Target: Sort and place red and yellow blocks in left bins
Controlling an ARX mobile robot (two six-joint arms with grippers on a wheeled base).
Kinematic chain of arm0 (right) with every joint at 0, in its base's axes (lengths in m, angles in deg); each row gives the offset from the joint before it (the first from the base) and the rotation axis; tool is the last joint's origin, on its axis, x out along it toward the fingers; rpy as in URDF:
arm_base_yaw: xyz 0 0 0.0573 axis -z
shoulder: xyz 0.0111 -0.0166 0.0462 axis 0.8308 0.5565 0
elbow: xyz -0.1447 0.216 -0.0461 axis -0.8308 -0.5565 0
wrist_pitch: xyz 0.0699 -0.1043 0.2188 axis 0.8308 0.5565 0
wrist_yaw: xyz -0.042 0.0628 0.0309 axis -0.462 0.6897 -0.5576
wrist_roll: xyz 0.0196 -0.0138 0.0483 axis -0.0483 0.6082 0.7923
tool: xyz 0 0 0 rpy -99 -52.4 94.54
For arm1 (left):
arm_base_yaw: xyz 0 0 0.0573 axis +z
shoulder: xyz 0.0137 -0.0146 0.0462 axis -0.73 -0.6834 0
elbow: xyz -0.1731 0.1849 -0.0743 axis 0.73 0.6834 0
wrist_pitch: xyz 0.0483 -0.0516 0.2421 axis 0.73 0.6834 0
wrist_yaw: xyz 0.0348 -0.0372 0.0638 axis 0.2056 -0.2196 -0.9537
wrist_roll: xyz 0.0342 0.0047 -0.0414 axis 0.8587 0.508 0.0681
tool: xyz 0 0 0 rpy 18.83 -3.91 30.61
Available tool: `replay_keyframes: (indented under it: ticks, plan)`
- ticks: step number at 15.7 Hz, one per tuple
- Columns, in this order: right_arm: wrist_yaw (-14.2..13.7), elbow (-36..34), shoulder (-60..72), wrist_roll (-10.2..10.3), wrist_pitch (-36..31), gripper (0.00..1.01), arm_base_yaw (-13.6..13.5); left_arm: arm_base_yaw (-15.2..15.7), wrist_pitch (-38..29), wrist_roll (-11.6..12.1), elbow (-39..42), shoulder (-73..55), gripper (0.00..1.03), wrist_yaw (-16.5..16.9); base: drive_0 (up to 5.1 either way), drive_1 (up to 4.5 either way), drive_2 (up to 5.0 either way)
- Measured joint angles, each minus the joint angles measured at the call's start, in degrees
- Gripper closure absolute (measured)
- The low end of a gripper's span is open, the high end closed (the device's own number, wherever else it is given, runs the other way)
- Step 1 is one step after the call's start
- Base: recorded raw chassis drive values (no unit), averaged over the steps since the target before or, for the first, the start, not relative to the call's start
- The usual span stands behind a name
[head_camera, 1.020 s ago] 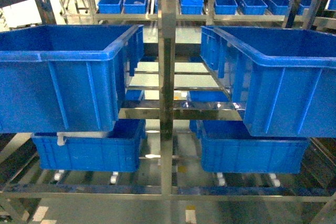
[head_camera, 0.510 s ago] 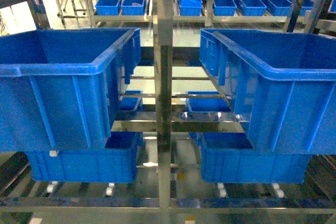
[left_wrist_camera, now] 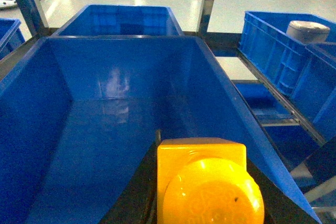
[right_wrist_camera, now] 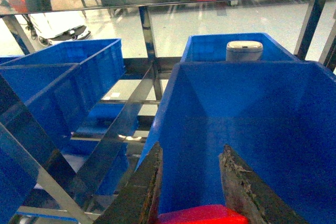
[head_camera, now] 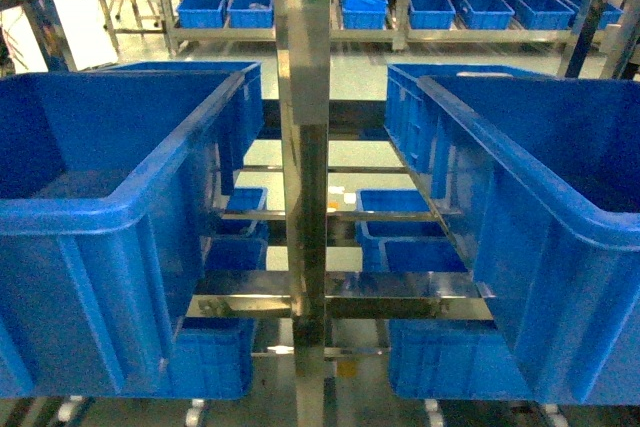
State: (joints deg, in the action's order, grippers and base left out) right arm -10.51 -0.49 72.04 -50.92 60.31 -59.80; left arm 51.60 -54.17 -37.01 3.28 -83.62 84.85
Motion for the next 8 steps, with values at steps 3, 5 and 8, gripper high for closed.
replay_keyframes:
  ticks: [3,5,8]
  plan:
    - [0.00,0.04,0.15,0.00,-0.02,0.74,0.00,0.00,0.09,0.00,0.00,-0.07,0.77,0.00,0.0,0.00,0.0]
    - [0.02,0.04,0.11,0.00,0.00,0.74,0.00,0.00,0.02,0.00,0.00,-0.07,0.77,0.00,0.0,0.00,0.0]
    - [3.67,4.90,3.43,3.02,7.58,0.74,3.34,0.00,0.02,0.00,0.00,-0.07,0.77,0.00,0.0,0.00,0.0]
